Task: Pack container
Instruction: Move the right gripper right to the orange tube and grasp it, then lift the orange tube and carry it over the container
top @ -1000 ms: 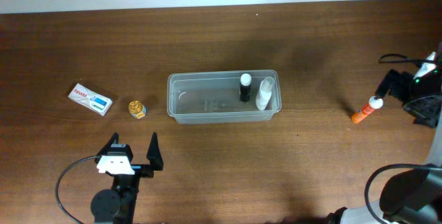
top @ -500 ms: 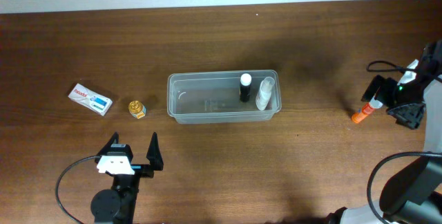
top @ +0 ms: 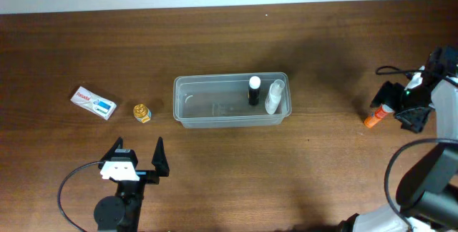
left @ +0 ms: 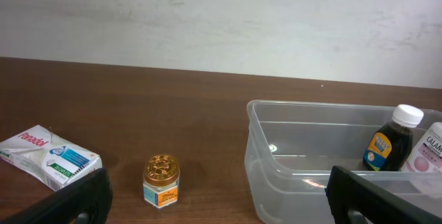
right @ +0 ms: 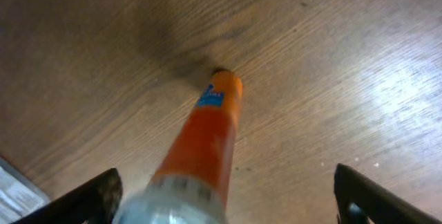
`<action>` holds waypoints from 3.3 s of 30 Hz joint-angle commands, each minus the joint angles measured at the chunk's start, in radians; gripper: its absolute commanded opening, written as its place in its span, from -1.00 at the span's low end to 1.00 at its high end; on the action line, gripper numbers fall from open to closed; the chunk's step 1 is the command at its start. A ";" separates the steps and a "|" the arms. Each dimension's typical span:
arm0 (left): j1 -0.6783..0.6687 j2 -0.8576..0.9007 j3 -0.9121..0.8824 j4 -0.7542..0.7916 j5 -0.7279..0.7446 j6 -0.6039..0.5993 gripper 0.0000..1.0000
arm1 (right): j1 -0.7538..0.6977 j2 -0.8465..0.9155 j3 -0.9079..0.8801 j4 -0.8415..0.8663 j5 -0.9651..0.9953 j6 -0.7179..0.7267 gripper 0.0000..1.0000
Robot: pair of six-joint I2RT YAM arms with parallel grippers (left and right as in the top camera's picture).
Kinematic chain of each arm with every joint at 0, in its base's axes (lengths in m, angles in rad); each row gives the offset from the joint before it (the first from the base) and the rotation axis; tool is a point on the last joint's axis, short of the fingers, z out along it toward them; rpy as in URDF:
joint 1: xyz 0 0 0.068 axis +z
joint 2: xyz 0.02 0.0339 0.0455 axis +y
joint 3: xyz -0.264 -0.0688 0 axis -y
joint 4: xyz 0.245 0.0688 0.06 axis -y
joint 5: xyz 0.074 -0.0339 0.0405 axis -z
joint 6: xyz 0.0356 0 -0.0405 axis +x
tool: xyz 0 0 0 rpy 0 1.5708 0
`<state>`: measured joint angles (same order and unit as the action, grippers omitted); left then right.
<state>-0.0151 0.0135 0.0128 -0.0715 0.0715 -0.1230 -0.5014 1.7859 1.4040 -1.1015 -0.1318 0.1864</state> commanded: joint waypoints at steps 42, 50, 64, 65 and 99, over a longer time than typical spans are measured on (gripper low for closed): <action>0.005 -0.008 -0.004 -0.004 0.003 0.016 0.99 | 0.125 0.027 0.005 0.010 0.026 0.002 -0.75; 0.005 -0.008 -0.004 -0.004 0.003 0.016 0.99 | 0.185 0.027 0.146 -0.155 0.029 -0.033 -0.75; 0.005 -0.008 -0.004 -0.004 0.003 0.016 0.99 | 0.446 0.027 0.531 -0.487 0.084 -0.047 -0.75; 0.005 -0.008 -0.004 -0.004 0.003 0.016 0.99 | 0.467 0.027 0.550 -0.502 0.084 -0.047 -0.75; 0.005 -0.008 -0.004 -0.004 0.003 0.016 0.99 | 0.969 0.106 0.636 -0.392 0.174 0.172 -0.65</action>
<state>-0.0151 0.0139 0.0128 -0.0715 0.0715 -0.1234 0.4519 1.8477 2.0212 -1.5028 0.0116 0.3363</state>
